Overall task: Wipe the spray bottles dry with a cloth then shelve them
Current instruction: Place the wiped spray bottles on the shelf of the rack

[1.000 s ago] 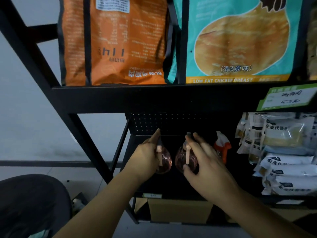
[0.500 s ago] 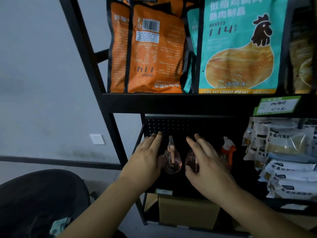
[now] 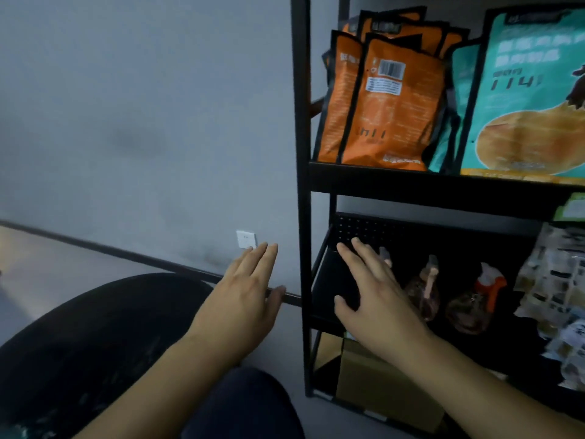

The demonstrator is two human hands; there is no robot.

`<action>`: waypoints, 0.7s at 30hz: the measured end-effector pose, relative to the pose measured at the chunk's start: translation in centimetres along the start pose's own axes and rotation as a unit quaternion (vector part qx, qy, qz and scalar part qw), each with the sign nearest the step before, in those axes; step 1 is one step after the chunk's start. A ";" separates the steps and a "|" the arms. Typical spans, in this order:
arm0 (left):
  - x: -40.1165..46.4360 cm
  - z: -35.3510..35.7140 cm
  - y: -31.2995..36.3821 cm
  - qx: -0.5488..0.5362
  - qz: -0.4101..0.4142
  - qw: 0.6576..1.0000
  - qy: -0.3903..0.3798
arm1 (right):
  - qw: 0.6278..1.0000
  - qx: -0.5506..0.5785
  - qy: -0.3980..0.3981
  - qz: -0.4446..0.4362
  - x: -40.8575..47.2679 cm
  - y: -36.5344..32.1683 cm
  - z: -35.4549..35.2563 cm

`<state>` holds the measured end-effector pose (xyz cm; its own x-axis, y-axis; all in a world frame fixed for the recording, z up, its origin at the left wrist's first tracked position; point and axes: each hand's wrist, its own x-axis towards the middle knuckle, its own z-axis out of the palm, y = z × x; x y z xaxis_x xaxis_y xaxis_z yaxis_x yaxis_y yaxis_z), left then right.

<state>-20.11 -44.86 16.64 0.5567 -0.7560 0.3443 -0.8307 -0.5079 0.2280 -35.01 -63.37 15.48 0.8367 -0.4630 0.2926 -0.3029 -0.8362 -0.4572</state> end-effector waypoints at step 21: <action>-14.6 -8.4 -16.4 0.069 -0.217 0.972 0.058 | 0.976 0.056 -0.123 -0.169 3.2 -19.9 12.9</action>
<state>-14.65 -21.97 15.55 0.8440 -0.4102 0.3454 -0.5049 -0.8250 0.2540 -20.42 -44.45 14.65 0.9688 -0.0708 0.2376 0.0486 -0.8853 -0.4624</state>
